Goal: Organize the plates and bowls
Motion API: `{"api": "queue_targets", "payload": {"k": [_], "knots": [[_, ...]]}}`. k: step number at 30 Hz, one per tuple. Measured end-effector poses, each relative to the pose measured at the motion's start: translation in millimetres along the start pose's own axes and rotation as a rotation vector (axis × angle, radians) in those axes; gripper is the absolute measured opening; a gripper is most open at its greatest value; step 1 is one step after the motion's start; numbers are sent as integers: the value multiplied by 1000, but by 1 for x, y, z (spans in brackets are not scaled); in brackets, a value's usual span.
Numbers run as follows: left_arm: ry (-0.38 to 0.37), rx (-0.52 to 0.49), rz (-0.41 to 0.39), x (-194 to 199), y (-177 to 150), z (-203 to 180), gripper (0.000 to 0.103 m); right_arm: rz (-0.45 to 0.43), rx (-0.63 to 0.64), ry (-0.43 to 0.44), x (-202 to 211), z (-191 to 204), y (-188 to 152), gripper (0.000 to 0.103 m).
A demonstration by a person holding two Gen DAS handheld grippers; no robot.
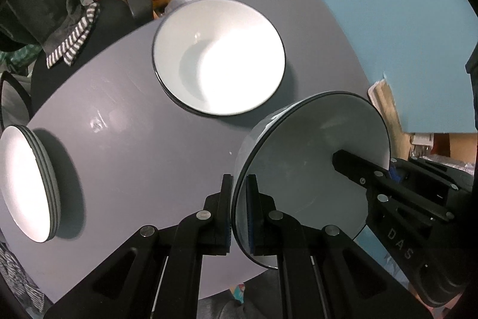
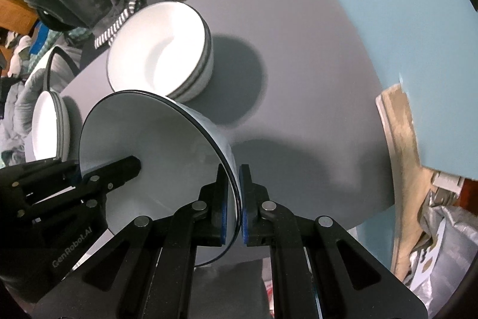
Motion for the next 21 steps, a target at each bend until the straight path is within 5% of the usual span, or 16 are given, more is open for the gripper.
{"api": "queue_targets", "payload": {"k": [21], "knots": [[35,55,-49,27,29,31,7,-20,93,-7,14,45,30,7]]}}
Point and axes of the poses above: each gripper's, at about its wrist camera, not at the fingertips, and x roughly against the way its jaws point, z to its left, y to its top, the point moved 2 cm from there along -x, roughly the way its jaws point, and after that the axes turned 14 degrees about -x, right-handed, at the moved point
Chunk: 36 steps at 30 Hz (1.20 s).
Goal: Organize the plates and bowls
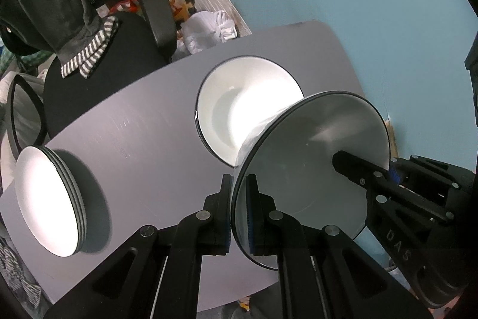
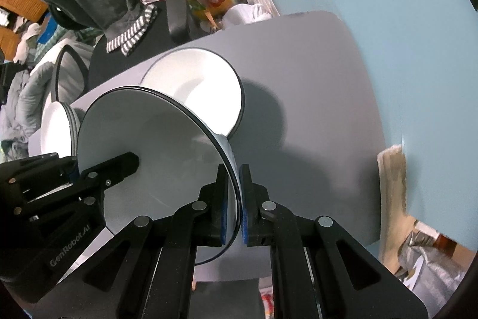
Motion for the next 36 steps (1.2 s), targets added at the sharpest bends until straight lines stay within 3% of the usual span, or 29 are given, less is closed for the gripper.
{"api": "queue_targets", "payload": {"k": [19,36], "knots": [[47,70,27,-13,34,38,7,47,71,-10,-23,31,48,7],[80,50,88,-31,49,37,7,108,67,-47,-44,31,64,8]]}}
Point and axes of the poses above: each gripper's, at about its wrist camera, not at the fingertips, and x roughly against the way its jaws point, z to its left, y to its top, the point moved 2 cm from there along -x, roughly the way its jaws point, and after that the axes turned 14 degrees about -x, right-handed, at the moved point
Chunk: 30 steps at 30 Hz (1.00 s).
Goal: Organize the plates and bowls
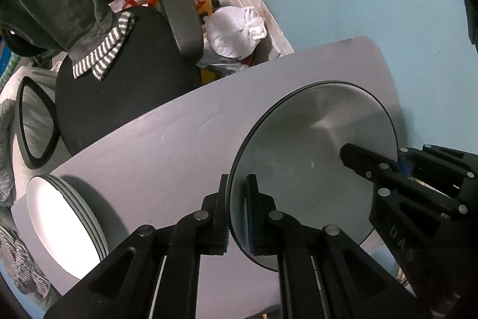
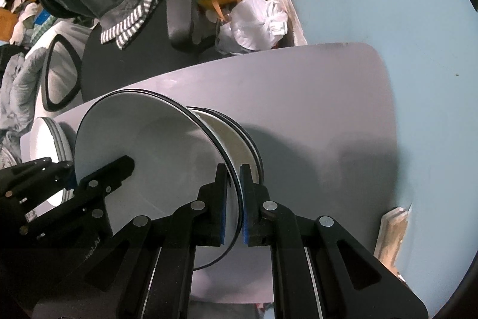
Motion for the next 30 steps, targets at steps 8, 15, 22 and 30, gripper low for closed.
{"api": "queue_targets", "payload": {"k": [8,15,22,30], "knots": [[4,-3,13,-3,3,-3,8,49,-14,25,-3,-5,3,9],[23,-21,37,-8,3,-5,11,83,-8,14,-6,-4,2,10],[33,-7,27,-3,2,-1,15,117,-19,12,-5,-5,3,10],[35,17,11,2,-2,4,24,142,-56,40,-2,-5,1,22]]}}
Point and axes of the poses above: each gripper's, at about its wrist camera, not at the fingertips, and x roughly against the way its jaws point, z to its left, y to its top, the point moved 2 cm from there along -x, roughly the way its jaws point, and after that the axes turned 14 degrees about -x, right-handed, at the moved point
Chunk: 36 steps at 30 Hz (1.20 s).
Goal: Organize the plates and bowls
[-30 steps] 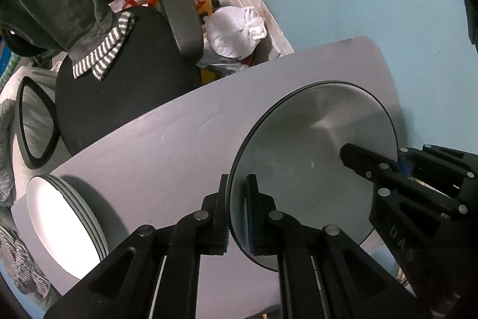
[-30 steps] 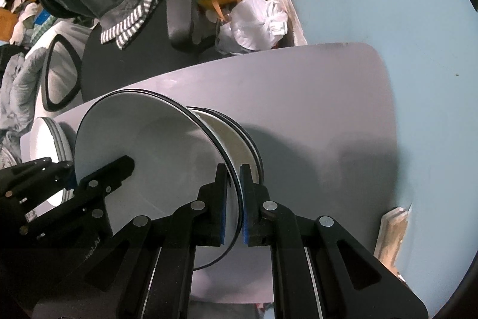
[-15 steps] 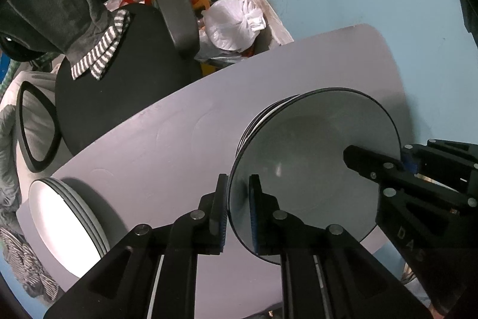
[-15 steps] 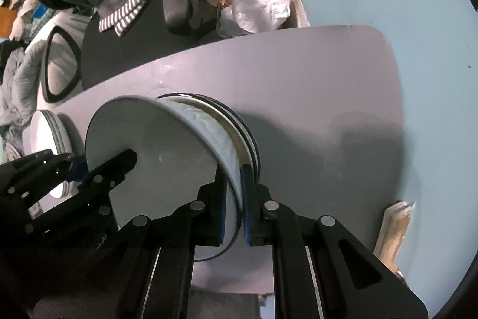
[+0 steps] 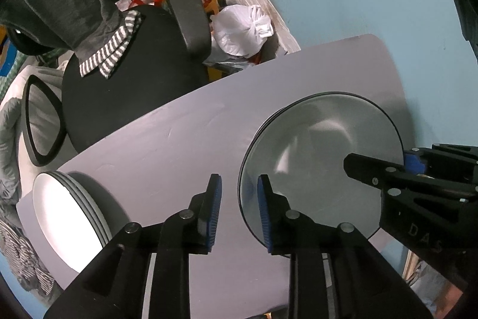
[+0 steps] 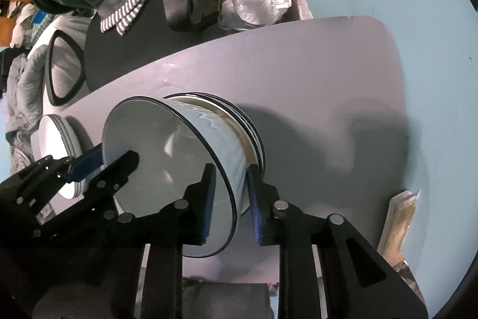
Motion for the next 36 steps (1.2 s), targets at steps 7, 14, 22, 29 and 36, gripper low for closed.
{"api": "queue_targets", "payload": {"k": [7,14,22,29,36], "knots": [[-3,3,-14,6,-2,0,24,-37,-21,-16,10,-1,2,39],[-7,5,-27,12,-3,0,25,-62,-33,-27,17,-3,5,40],[0,13,-58,27,-10,2,32,-105,-38,-43,25,-10,-2,42],[5,18,-93,45,-16,2,34,-183,-13,-80,42,-13,-11,52],[19,12,-136,62,-24,3,50,-256,35,-115,59,-6,-23,56]]}}
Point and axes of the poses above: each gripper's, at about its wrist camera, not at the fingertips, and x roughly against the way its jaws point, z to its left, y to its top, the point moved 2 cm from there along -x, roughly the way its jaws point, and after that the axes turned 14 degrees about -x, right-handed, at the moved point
